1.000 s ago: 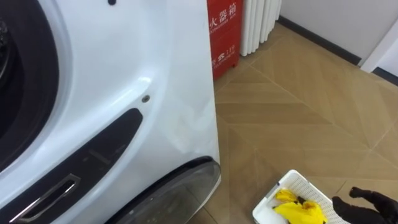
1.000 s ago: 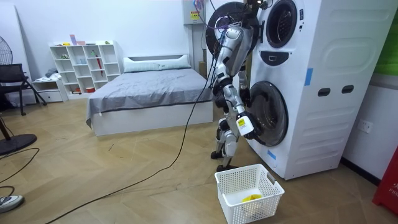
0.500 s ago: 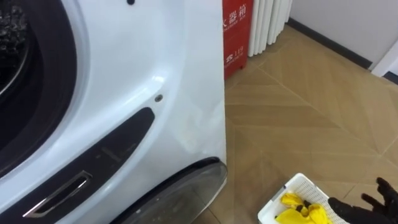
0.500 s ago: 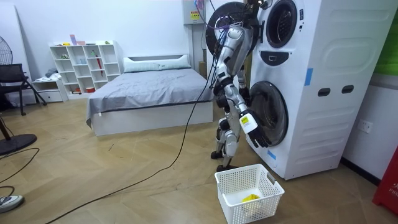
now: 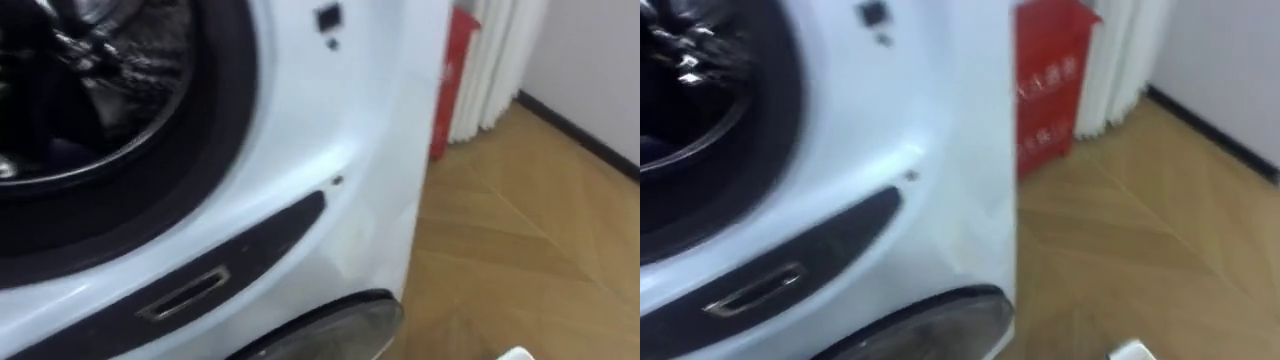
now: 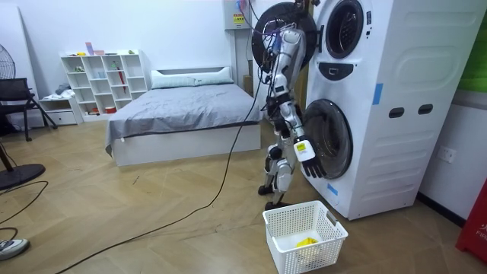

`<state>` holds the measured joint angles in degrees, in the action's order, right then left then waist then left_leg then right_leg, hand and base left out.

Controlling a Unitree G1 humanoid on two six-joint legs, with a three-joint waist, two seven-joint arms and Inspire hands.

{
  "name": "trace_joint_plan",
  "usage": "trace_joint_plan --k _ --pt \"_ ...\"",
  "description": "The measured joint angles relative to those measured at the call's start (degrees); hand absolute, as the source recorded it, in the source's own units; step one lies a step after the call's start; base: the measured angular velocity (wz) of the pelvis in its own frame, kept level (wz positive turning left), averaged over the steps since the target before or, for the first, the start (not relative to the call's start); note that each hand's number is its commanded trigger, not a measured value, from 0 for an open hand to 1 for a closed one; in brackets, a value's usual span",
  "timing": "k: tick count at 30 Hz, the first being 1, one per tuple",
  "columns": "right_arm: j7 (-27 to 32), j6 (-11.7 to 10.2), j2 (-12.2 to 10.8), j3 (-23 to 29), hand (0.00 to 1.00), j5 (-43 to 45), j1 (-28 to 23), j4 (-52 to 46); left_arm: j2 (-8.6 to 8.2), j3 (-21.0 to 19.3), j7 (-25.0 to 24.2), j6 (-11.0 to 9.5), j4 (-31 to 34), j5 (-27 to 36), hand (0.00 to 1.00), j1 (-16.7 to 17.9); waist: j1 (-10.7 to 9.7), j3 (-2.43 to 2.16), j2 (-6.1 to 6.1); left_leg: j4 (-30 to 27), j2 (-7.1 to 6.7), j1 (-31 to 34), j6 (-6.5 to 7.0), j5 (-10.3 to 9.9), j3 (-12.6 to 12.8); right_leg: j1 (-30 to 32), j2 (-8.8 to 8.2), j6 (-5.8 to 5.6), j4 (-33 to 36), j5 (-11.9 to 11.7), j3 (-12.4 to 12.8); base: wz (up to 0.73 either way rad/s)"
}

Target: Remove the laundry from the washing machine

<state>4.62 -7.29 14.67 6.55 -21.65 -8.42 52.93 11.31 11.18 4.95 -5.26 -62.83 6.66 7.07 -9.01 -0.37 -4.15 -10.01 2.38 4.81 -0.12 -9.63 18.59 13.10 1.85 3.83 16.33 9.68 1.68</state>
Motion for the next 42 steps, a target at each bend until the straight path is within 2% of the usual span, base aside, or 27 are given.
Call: trace_joint_plan --k 2,4,5,8,9,10,13,20,22,26,28,33,36,38,39,40,42 --pt "-1.5 0.0 -1.0 -2.1 0.0 -0.6 0.2 4.0 -0.36 0.0 0.5 0.0 0.6 -0.1 0.0 0.2 0.0 -0.07 0.75 0.5 -0.11 -1.5 0.0 0.0 -1.9 -2.6 -0.23 0.02 -1.4 0.0 -1.6 0.44" --pt "-3.4 1.0 -2.6 -3.6 0.0 -0.5 0.4 8.2 -1.35 0.0 1.1 0.0 0.7 -0.1 0.0 0.0 1.4 0.3 2.15 0.7 -0.17 -3.1 -0.01 0.0 -3.2 -5.6 -0.5 -0.01 -3.3 0.0 -3.3 0.4" --pt "-3.8 1.0 -3.1 -3.6 0.0 -0.5 0.7 9.6 -1.54 -0.1 1.1 0.0 0.7 -0.1 0.0 0.0 1.5 0.32 2.19 0.7 -0.18 -3.5 -0.02 0.0 -3.6 -6.5 -0.56 -0.03 -3.8 -0.1 -3.7 0.34" --pt "-4.5 1.8 -5.3 -3.7 0.0 -0.5 1.8 14.1 -2.17 -1.6 1.1 0.1 0.1 -0.1 0.0 0.0 3.1 0.28 3.5 0.7 -0.23 -4.6 -0.04 0.0 -4.9 -8.9 -0.69 0.0 -5.4 -0.1 -5.0 0.24" --pt "-4.6 2.3 -5.7 -4.4 0.0 -0.5 1.8 14.8 -2.57 -2.3 1.2 0.2 -0.5 -0.2 0.0 0.2 3.5 0.45 3.77 0.7 -0.23 -4.9 -0.06 0.0 -5.5 -9.8 -0.73 0.02 -6.1 -0.1 -5.4 0.27" --pt "-4.7 2.5 -5.8 -5.4 0.0 -0.7 1.8 15.2 -2.9 -2.6 1.3 0.3 -1.0 -0.1 0.0 0.2 4.1 0.61 3.9 0.9 -0.34 -5.4 -0.11 -0.1 -6.4 -10.8 -0.81 0.01 -6.8 -0.1 -6.2 0.3" --pt "-4.8 3.4 -6.4 -5.5 0.0 -1.0 1.6 16.2 -3.71 -4.5 1.3 0.4 -1.2 -0.1 0.0 0.7 4.8 0.67 4.13 1.0 -0.77 -5.7 -0.14 -0.1 -8.1 -12.4 -0.98 0.0 -7.8 -0.1 -7.4 0.28" --pt "-5.8 4.3 -6.5 -7.1 0.0 -0.7 3.4 18.7 -4.61 -9.8 1.8 0.4 -1.3 0.0 0.0 2.0 7.7 0.85 4.68 1.8 -0.83 -8.3 -0.45 -0.3 -9.4 -15.2 -0.87 0.16 -8.7 0.2 -8.0 0.04" --pt "-6.0 4.9 -6.5 -7.2 0.0 -0.6 4.1 18.7 -5.31 -13.0 1.8 0.4 -1.4 0.0 0.0 2.6 8.0 0.85 4.81 1.8 -0.82 -8.8 -0.71 -0.5 -9.9 -16.0 -0.83 0.13 -8.8 0.3 -8.5 0.07" --pt "-6.0 5.0 -6.7 -7.9 0.0 -0.7 4.8 18.6 -5.48 -15.5 2.1 0.5 -1.3 0.1 0.0 3.6 9.0 0.9 5.56 1.8 -0.95 -9.5 -0.82 -0.6 -10.0 -17.0 -1.07 0.03 -8.8 0.8 -9.6 0.15" --pt "-6.1 5.5 -6.7 -8.8 0.0 -0.7 4.8 18.6 -5.48 -16.3 2.4 0.5 -1.3 0.3 0.0 3.7 10.7 0.88 5.9 1.8 -0.94 -9.6 -0.82 -0.6 -10.3 -17.2 -1.05 0.04 -8.7 0.8 -9.8 0.07" --pt "-7.3 5.5 -6.8 -9.8 0.0 0.2 4.5 18.5 -5.42 -17.6 2.4 0.4 -1.3 0.5 0.0 4.7 11.1 1.01 6.12 1.1 -0.96 -10.3 -0.98 -0.9 -11.4 -18.5 -1.1 -0.02 -8.6 1.1 -10.6 0.13" --pt "-7.4 5.5 -7.2 -9.7 0.0 2.5 4.4 18.4 -5.33 -18.8 3.0 0.4 -1.3 -0.2 0.0 5.6 11.2 1.1 5.64 -3.3 0.23 -9.1 -1.34 -3.2 -11.4 -18.9 -0.5 0.37 -7.8 2.0 -10.6 -0.02" --pt "-7.7 5.5 -7.3 -9.7 0.0 3.3 4.2 18.4 -5.16 -19.8 3.3 0.4 -1.3 -0.9 0.0 6.3 11.5 1.09 5.55 -8.2 1.38 -7.5 -1.88 -5.3 -11.5 -18.4 0.15 0.87 -6.0 2.8 -10.5 -0.14" --pt "-7.9 5.5 -7.4 -9.6 0.0 5.2 4.2 18.4 -4.98 -20.6 3.4 0.5 -1.3 -2.0 0.0 6.6 11.8 1.02 5.41 -13.2 2.34 -5.1 -2.43 -6.4 -11.7 -17.5 0.69 1.42 -4.4 3.1 -10.4 -0.16" --pt "-8.0 5.4 -7.3 -9.6 0.0 6.3 4.2 18.4 -4.85 -20.7 3.4 0.6 -1.3 -2.6 0.0 6.6 11.7 1.0 5.42 -16.4 2.66 -3.3 -2.45 -6.5 -12.5 -17.0 0.9 1.64 -3.7 3.3 -10.4 -0.17" --pt "-7.8 5.2 -6.9 -8.9 0.0 9.2 4.1 18.7 -5.02 -20.6 3.2 1.6 -0.9 -4.6 0.0 6.4 12.0 0.67 4.61 -24.8 3.56 1.8 -2.5 -6.5 -16.2 -15.9 2.22 2.63 -3.6 2.8 -10.6 -0.11"
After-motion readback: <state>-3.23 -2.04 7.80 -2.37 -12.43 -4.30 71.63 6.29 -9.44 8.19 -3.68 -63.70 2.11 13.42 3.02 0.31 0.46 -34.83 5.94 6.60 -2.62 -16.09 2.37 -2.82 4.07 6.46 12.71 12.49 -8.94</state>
